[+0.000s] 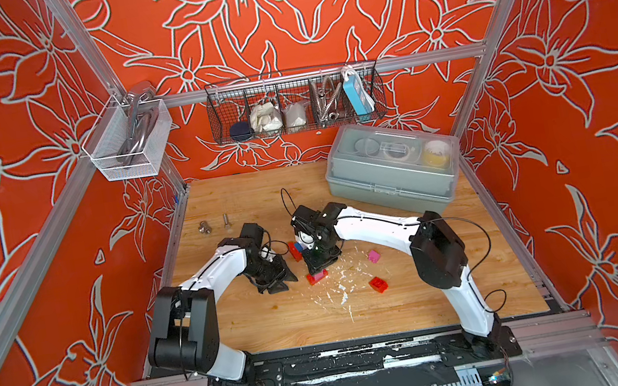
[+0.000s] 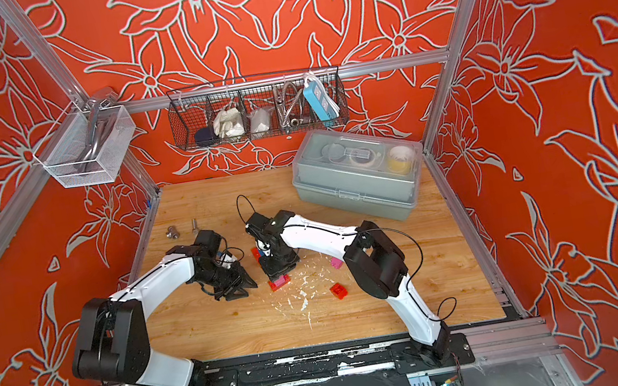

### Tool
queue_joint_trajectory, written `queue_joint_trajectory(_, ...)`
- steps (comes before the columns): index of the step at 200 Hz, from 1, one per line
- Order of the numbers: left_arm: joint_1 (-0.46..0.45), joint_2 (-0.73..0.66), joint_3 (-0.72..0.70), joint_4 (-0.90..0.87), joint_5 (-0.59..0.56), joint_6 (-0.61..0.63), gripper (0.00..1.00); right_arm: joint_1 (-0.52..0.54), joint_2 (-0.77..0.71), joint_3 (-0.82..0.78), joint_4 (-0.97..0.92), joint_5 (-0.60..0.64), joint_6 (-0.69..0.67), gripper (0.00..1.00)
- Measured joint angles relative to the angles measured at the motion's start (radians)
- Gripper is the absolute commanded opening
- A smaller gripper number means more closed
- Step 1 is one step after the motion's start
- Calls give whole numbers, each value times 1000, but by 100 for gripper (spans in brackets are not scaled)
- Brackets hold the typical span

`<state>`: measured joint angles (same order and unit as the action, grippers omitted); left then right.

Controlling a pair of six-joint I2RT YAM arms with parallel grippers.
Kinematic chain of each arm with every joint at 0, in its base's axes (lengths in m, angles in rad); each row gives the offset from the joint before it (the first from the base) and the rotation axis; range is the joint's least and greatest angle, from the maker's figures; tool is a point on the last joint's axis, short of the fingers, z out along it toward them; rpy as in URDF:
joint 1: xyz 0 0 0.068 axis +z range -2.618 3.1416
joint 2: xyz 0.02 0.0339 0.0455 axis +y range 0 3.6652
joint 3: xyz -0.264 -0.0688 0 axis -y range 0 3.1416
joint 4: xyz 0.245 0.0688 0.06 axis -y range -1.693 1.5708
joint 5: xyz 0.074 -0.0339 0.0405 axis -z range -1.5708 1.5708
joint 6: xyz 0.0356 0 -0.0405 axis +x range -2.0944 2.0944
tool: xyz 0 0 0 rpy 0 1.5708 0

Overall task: Assemble the number 1 with lego
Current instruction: Assemble the lego brick with the lego brick.

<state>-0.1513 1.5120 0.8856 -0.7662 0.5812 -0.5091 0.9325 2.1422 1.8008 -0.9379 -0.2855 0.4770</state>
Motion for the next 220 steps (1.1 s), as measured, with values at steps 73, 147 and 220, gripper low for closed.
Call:
queue_joint_trajectory(73, 0, -2, -3, 0, 0, -3, 40, 20, -11, -19, 58, 49, 24, 37)
queue_joint_trajectory(147, 1, -17, -19, 7, 0, -12, 39, 22, -20, -21, 50, 63, 23, 37)
queue_joint_trajectory(220, 1, -18, -21, 16, 0, -15, 40, 22, -23, -28, 19, 87, 8, 37)
